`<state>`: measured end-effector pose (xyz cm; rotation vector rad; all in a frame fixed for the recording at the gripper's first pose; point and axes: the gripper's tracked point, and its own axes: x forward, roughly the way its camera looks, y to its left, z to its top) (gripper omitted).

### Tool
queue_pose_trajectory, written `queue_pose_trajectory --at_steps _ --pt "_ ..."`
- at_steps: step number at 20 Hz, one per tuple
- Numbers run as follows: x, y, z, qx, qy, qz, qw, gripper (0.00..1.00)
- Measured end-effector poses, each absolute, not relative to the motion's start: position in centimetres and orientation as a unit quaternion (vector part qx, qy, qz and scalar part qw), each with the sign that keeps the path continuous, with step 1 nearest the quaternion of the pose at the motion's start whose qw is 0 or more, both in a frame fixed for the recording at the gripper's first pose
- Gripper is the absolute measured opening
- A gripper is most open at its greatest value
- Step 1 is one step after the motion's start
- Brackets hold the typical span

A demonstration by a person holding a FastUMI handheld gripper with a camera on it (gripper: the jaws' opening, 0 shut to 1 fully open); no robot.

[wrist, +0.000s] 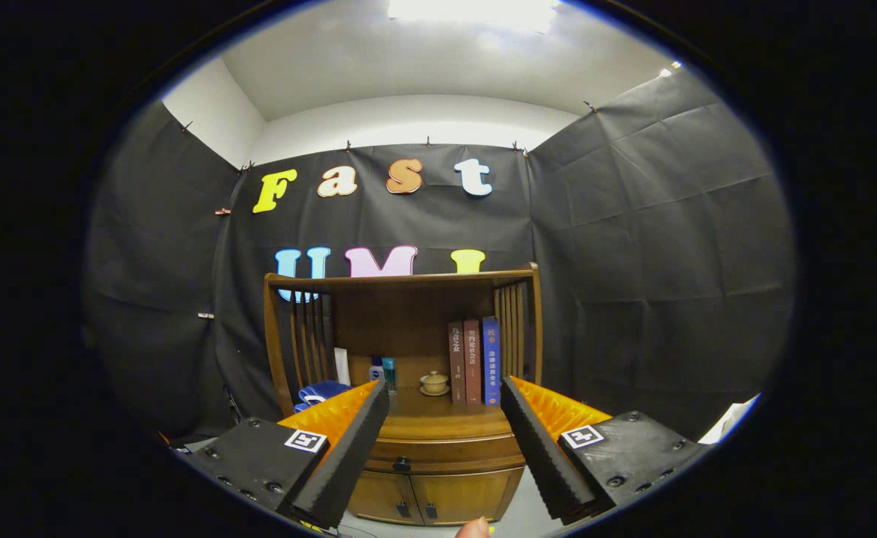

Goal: Pull open the drawer, take out the items inside it, and place them on the countertop above the cabinet.

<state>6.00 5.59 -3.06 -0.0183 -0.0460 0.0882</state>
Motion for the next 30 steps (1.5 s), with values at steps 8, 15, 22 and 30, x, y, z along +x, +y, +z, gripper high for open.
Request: queue_pose_trajectory --at_steps 8,15,22,30 --pt "13.1 10.6 -15.4 -0.012 0.024 0.072 0.997 0.98" --pt "18.0 13.4 -27.9 -0.009 0.086 0.086 0.993 0.98" --pt "22.1 13.7 -36.7 0.016 0.146 0.069 0.987 0.94" --pt "24.3 13.3 -40.9 0.016 0.180 0.069 0.981 0.53"
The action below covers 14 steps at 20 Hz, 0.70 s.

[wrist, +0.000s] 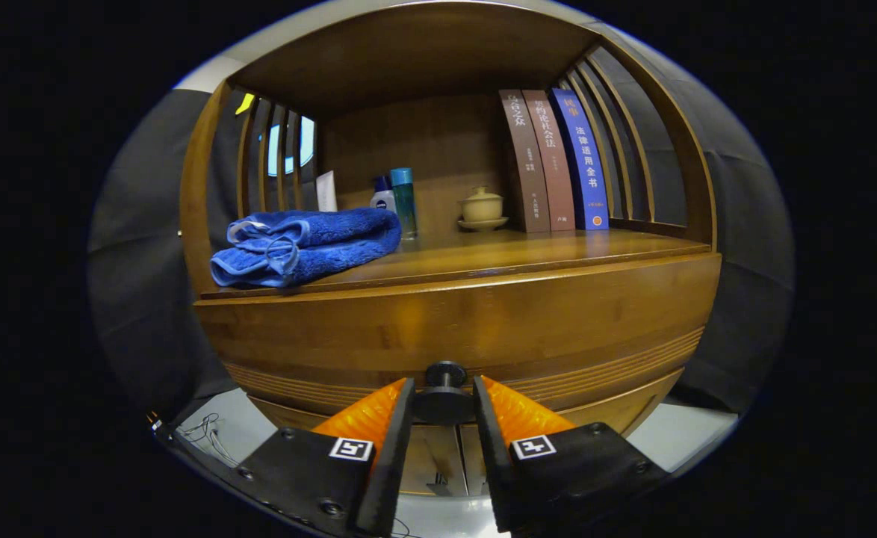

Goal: Pull open the drawer, take out the items inside it, and place them on the countertop above the cabinet.

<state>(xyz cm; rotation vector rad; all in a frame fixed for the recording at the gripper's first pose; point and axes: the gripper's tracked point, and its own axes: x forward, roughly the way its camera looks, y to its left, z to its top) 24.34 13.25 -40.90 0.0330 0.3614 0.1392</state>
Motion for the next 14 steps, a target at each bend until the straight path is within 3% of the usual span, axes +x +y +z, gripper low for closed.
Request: queue_pose_trajectory --at_steps 1,2,4,7,14 --pt "24.0 13.1 -40.7 0.015 0.181 0.070 0.981 0.53" --pt "24.3 13.2 -40.9 0.015 0.181 0.069 0.981 0.47" --pt "24.2 13.1 -40.8 0.007 0.177 0.067 0.982 0.46" --pt "23.8 13.0 -40.7 0.010 0.178 0.065 0.982 0.30" --pt "18.9 12.4 -39.9 0.019 0.184 0.062 0.981 0.30"
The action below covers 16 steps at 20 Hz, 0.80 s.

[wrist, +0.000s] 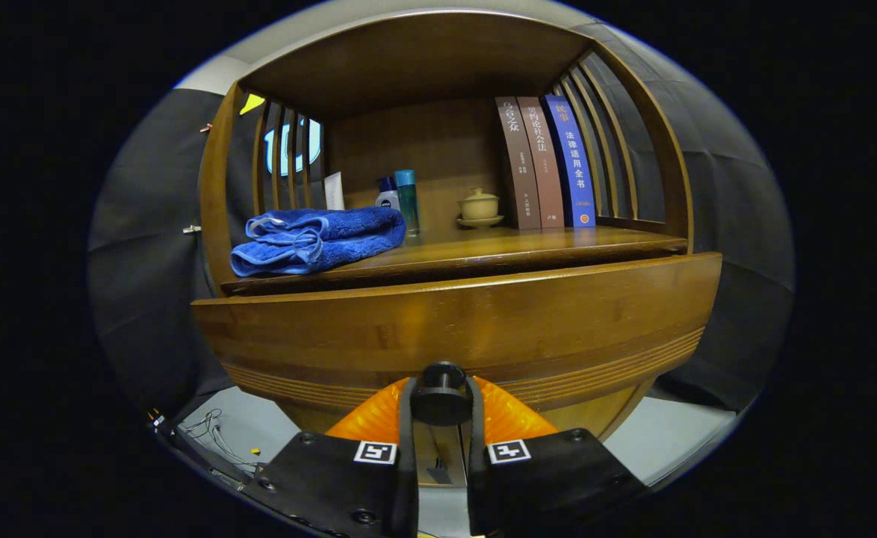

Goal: Pull open the drawer, take out the items inside it, and place them on the countertop above the cabinet.

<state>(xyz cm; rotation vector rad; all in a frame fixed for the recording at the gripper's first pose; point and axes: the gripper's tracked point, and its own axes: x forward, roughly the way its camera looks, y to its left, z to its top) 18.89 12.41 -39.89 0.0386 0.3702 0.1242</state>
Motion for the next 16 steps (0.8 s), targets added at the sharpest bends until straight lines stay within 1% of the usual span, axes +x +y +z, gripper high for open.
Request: queue_pose_trajectory --at_steps 6,16 --pt "14.4 12.0 -39.3 0.021 0.188 0.065 0.980 0.30" --pt "9.0 11.2 -39.3 0.027 0.196 0.068 0.978 0.30"
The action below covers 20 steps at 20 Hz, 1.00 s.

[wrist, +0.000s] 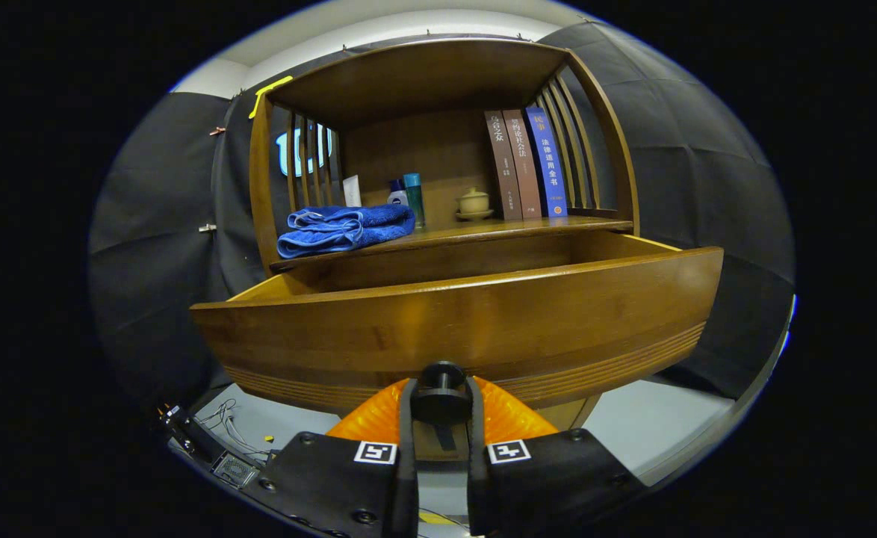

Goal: Pull open the drawer, take out the items inside it, and place them on the countertop above the cabinet.

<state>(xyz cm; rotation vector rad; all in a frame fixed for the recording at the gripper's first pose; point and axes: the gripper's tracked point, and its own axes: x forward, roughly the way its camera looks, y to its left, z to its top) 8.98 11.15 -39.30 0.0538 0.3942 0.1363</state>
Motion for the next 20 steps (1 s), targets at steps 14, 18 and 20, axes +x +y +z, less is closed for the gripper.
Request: queue_pose_trajectory --at_steps 14,18,20 --pt "6.8 9.4 -37.7 -0.031 0.272 0.075 0.959 0.99" --pt "6.2 9.3 -30.3 -0.024 0.284 0.116 0.951 0.99" --pt "7.9 9.6 -27.3 0.007 0.298 0.127 0.946 0.98"
